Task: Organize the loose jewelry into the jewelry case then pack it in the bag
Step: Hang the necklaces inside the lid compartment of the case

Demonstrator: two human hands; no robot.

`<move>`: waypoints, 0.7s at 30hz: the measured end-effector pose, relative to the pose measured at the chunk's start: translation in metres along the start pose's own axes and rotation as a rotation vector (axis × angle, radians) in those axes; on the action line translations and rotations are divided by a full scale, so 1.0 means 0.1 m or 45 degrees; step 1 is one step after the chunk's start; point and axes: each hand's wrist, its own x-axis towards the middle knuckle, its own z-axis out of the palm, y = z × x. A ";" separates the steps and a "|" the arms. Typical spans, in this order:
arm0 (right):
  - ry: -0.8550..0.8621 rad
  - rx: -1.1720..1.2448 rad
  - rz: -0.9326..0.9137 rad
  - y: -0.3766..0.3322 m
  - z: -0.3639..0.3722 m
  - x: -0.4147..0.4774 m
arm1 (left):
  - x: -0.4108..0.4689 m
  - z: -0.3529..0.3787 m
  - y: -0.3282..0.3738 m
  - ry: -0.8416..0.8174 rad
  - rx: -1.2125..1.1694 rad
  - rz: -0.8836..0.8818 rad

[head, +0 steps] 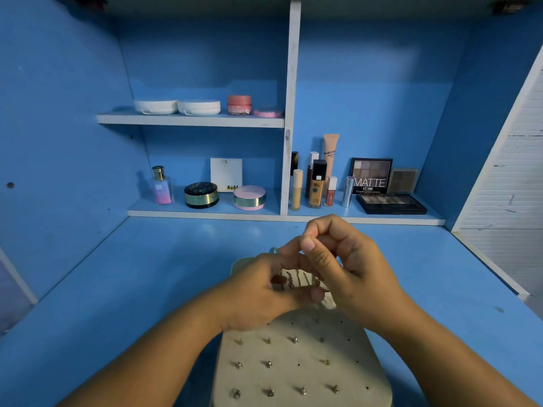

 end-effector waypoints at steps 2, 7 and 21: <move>0.032 -0.026 -0.029 -0.01 -0.01 0.01 | 0.00 0.00 0.00 -0.009 -0.060 -0.010; 0.182 -0.237 -0.078 0.05 -0.06 0.04 | 0.00 -0.02 0.00 0.034 -0.142 -0.047; 0.799 -0.297 0.028 0.26 -0.38 0.16 | -0.01 -0.20 0.08 0.422 -0.388 -0.031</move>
